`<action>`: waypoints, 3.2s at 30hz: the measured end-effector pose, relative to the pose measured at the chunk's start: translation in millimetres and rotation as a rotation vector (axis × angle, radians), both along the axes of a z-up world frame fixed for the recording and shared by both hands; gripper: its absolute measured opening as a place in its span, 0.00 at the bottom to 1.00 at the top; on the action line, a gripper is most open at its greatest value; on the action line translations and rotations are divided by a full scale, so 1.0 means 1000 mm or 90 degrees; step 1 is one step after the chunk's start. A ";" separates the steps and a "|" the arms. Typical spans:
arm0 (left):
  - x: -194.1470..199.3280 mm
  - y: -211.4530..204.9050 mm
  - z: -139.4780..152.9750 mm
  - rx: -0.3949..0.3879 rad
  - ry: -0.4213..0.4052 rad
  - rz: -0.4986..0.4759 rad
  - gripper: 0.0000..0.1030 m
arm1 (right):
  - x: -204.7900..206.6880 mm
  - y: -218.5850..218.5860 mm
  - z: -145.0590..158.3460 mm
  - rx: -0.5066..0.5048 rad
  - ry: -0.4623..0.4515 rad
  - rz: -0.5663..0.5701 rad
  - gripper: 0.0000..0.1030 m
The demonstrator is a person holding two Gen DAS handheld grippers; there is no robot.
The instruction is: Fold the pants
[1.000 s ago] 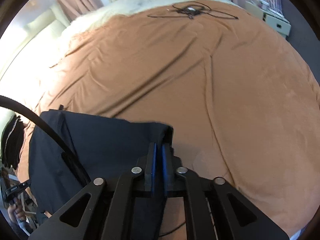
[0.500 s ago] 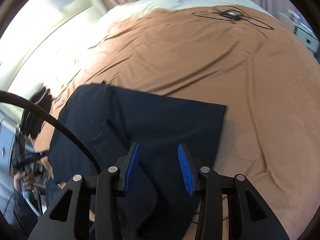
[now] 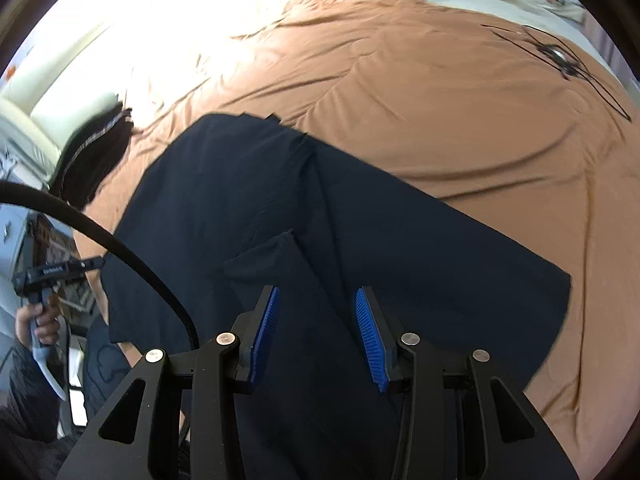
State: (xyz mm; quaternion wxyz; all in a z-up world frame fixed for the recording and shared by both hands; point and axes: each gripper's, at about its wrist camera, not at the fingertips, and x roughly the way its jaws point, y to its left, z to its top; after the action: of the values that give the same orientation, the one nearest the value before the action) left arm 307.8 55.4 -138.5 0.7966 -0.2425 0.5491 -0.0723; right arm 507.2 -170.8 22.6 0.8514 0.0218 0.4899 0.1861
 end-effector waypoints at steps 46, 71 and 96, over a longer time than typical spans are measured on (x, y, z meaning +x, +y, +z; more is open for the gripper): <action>0.010 -0.008 0.001 0.011 0.006 -0.024 0.26 | -0.034 -0.079 -0.010 -0.014 -0.033 -0.307 0.00; 0.020 -0.010 -0.001 0.016 0.008 -0.015 0.26 | 0.030 -0.114 -0.039 0.066 0.012 -0.334 0.01; 0.017 -0.007 -0.006 -0.008 -0.001 -0.061 0.27 | -0.080 -0.105 -0.019 0.119 -0.001 -0.371 0.52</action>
State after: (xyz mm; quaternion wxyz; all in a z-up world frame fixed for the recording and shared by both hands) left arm 325.0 48.6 -144.3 0.7909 -0.2213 0.5591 -0.1140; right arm 427.1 -275.7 3.5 0.8637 0.2393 0.4430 -0.0219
